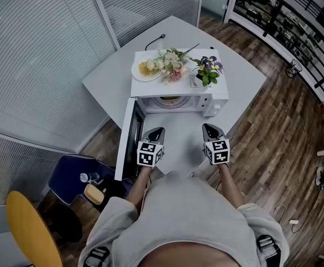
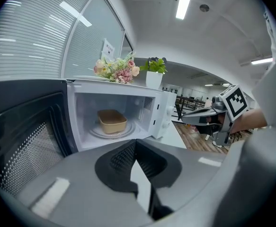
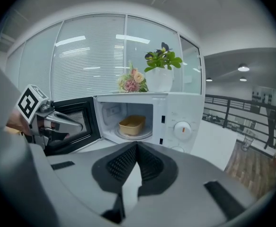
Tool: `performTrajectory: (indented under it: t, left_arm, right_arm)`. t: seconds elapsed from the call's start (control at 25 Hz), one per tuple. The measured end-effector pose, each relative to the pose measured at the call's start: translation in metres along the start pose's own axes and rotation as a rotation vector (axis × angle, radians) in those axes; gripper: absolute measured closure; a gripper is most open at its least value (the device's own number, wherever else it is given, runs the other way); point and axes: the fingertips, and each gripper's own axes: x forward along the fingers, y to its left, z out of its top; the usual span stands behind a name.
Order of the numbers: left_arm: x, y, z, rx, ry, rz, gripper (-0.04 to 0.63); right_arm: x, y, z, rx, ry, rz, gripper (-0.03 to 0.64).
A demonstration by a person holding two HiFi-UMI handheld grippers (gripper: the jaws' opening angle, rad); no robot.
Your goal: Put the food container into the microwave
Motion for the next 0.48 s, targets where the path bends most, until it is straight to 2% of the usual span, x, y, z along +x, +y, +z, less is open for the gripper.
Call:
performTrajectory:
  t: [0.48]
  left_arm:
    - [0.0010,0.0000,0.0003,-0.007,0.000,0.004,0.584]
  right_arm:
    - [0.0072,0.0114,0.0005,-0.026,0.012,0.026,0.603]
